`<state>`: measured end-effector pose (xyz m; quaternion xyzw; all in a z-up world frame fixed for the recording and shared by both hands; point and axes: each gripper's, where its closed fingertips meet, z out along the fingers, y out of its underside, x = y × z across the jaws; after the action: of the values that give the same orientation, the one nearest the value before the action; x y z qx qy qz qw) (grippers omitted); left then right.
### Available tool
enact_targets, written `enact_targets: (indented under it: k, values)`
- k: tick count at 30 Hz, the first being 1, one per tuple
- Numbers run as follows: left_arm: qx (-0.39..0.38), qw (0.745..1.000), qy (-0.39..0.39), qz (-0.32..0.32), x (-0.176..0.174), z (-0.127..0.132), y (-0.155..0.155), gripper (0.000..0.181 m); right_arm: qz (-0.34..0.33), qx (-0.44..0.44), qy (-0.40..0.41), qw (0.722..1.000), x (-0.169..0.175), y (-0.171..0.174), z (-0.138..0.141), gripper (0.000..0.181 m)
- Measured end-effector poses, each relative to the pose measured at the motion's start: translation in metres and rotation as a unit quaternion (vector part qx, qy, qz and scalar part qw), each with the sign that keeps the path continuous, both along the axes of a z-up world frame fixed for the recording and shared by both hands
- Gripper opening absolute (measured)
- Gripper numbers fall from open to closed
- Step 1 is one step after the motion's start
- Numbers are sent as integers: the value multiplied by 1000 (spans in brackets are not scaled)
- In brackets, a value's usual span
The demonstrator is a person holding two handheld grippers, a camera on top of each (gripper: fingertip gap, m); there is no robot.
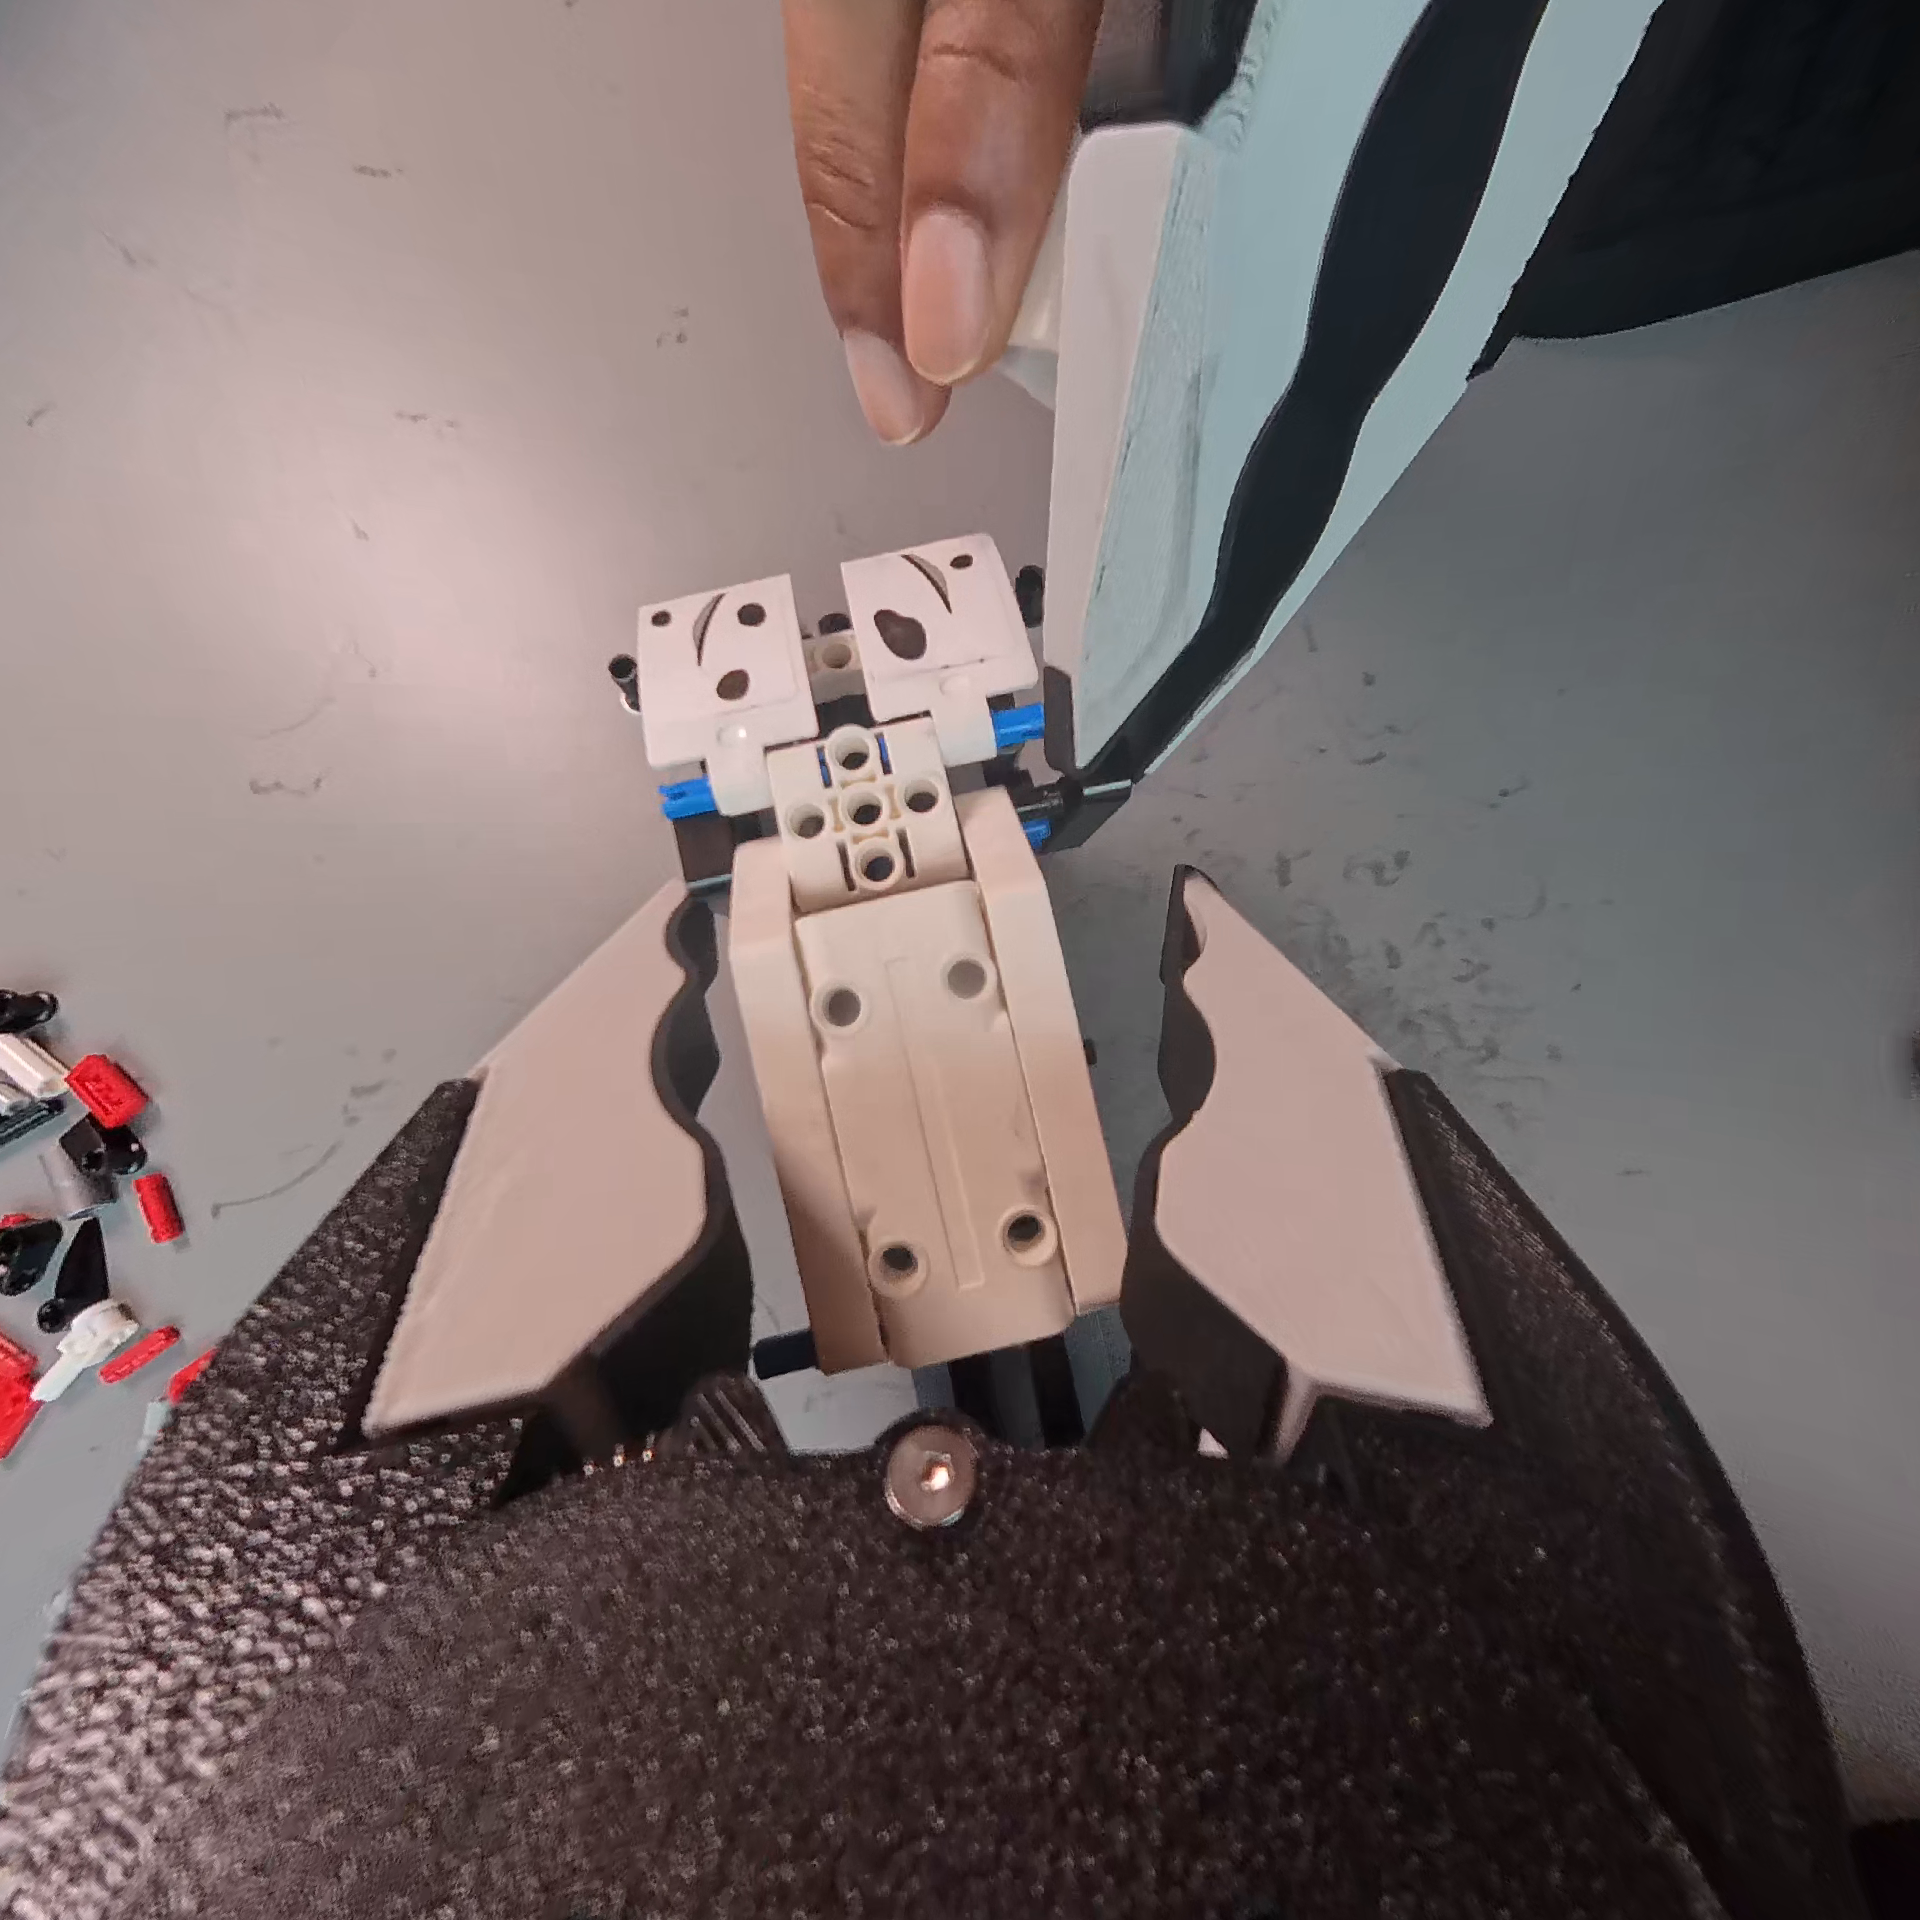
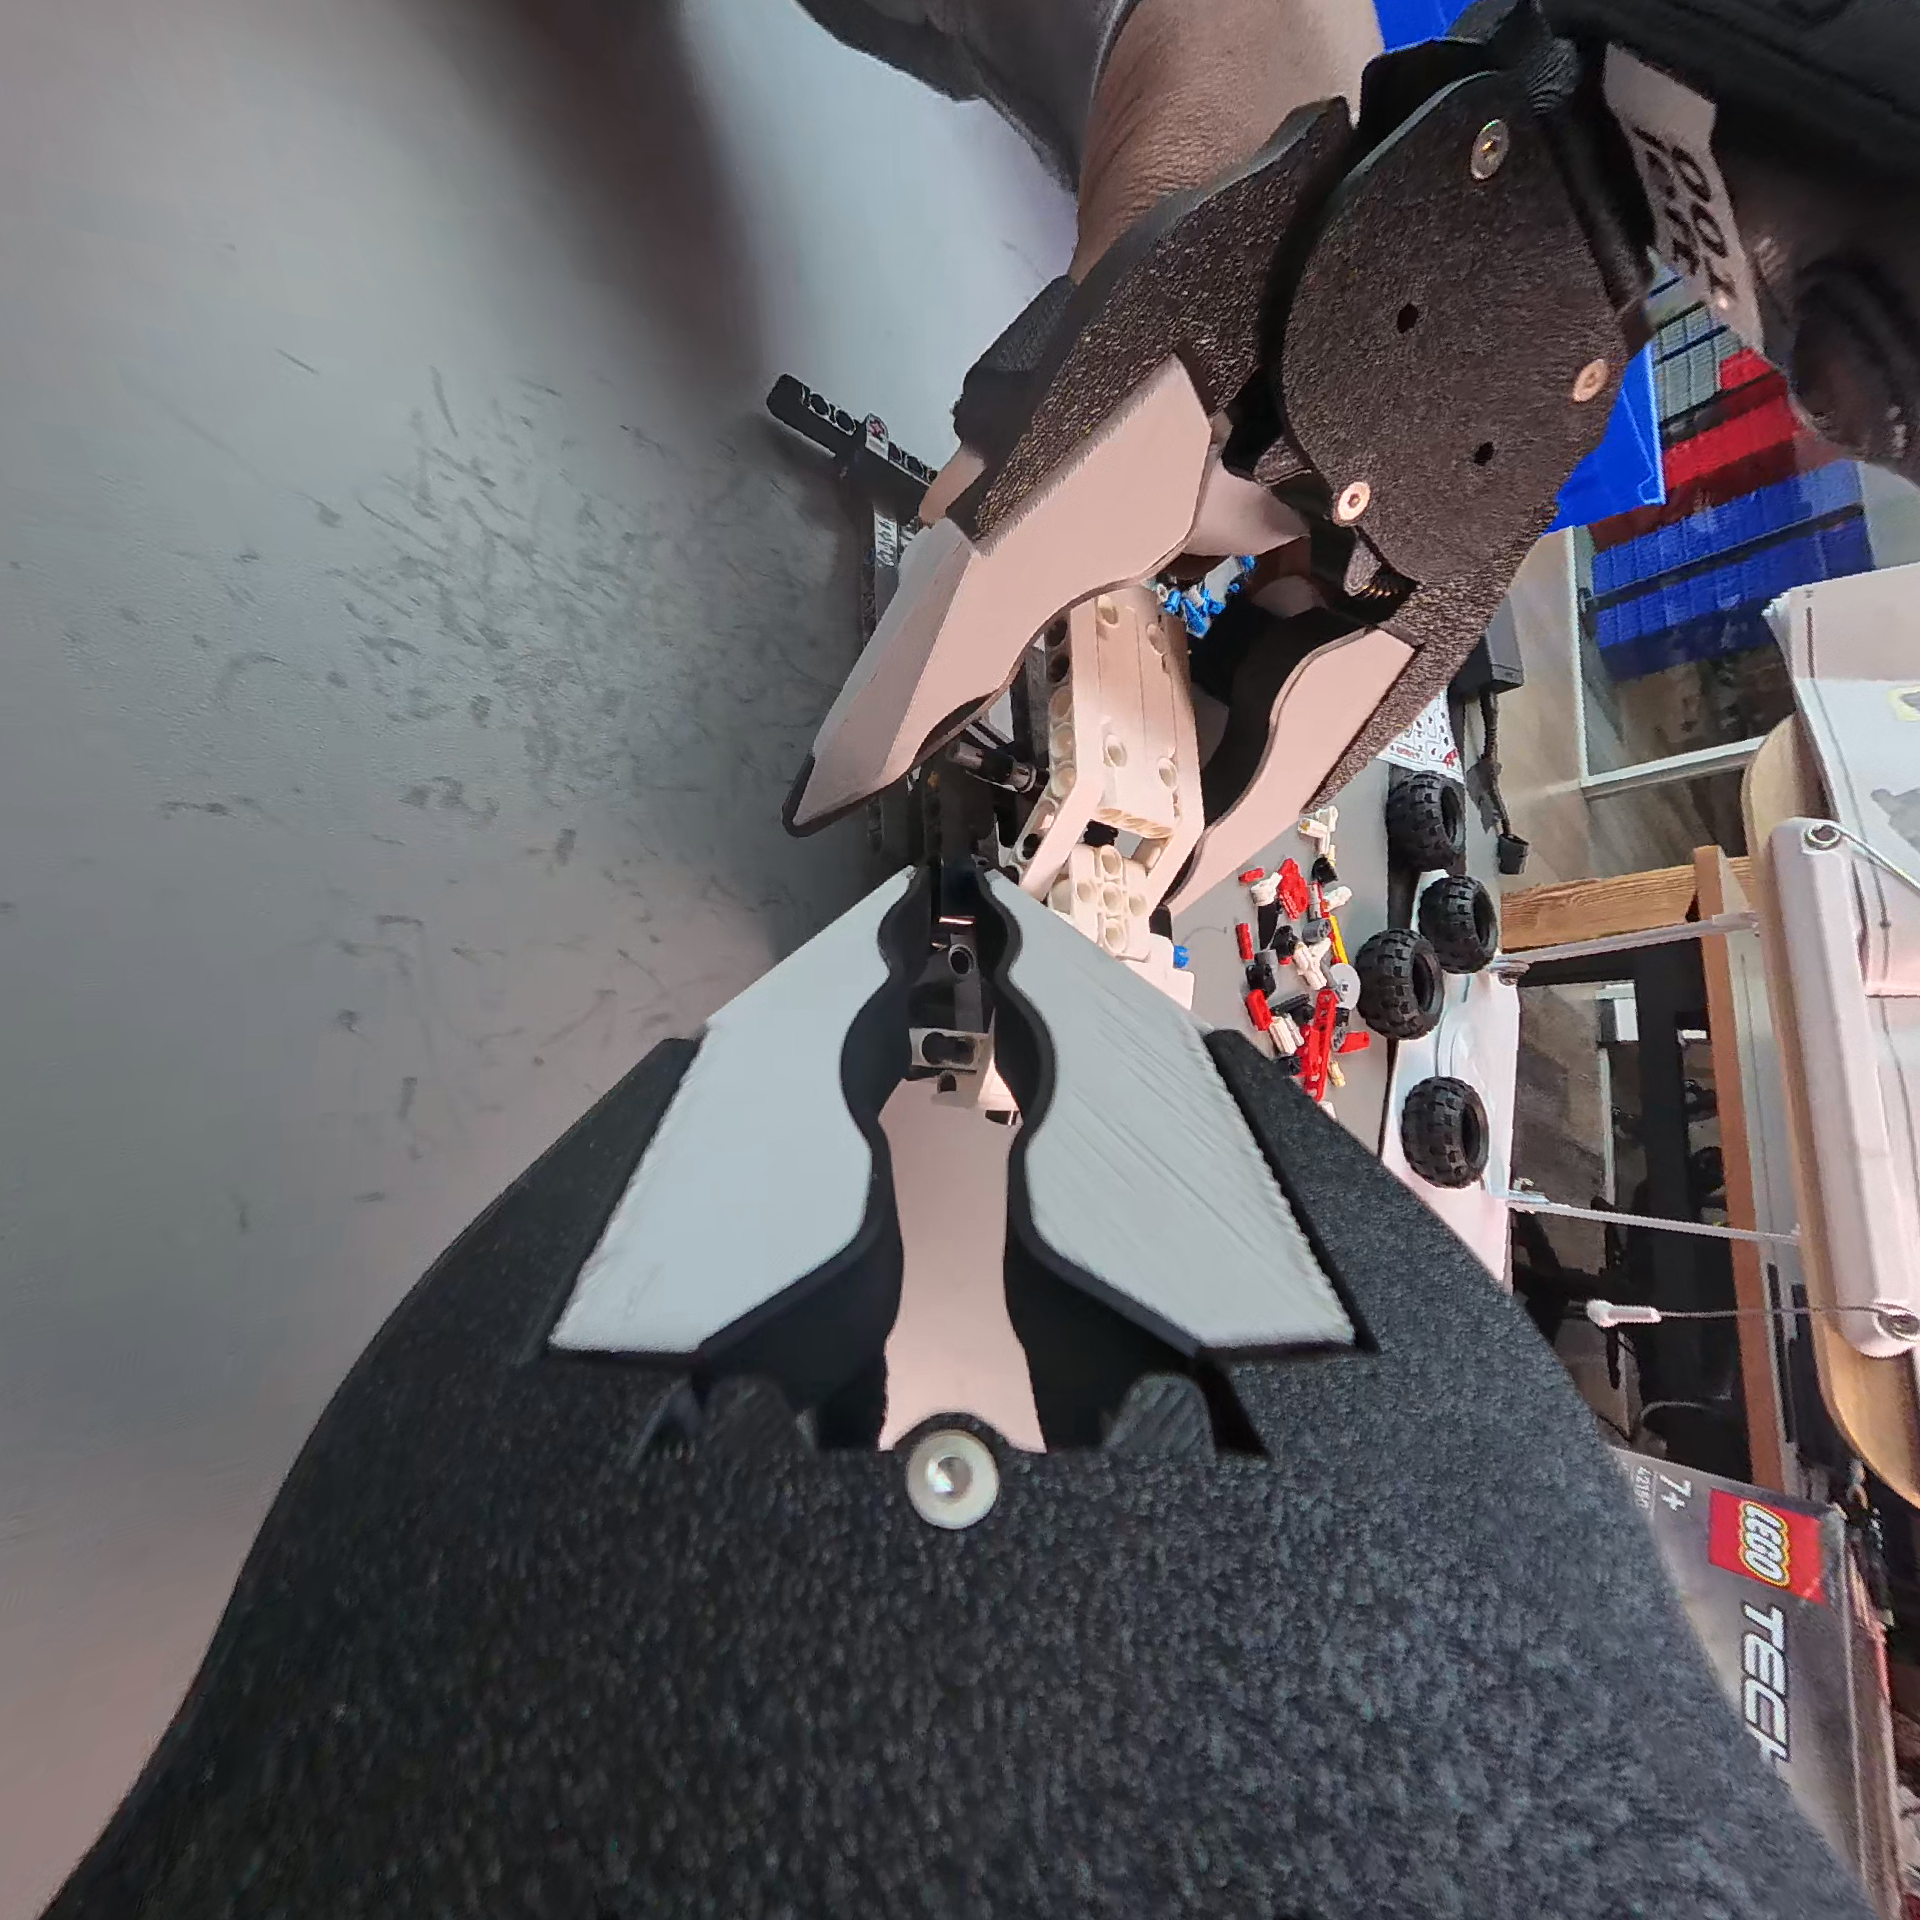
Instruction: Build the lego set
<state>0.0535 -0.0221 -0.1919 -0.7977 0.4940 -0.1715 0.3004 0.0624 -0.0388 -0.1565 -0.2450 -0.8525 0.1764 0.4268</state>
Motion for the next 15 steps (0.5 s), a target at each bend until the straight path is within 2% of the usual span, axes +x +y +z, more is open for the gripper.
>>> enact_targets:
  k: [1, 4, 7, 12, 15]
  values:
    - [-2, 1000, 15, 1, -1, -1, 0, 87, 0, 0, -3, 1000, 0, 0, 0, 8]
    - [-21, 999, 42, 4, -1, -1, -2, 90, 1, -2, -11, 1000, 0, 0, 0, 8]
    - [-41, 999, 22, 15, 5, 2, -1, 91, -4, -3, -18, 1000, 1, 1, 0, 8]
    - [-36, 999, 4, 35, 9, 3, 6, 76, -7, -7, -25, 1000, 4, 1, 1, 8]
    - [-29, 999, 7, 34, 11, 2, 5, 77, -11, -3, -28, 1000, 6, 1, 1, 7]
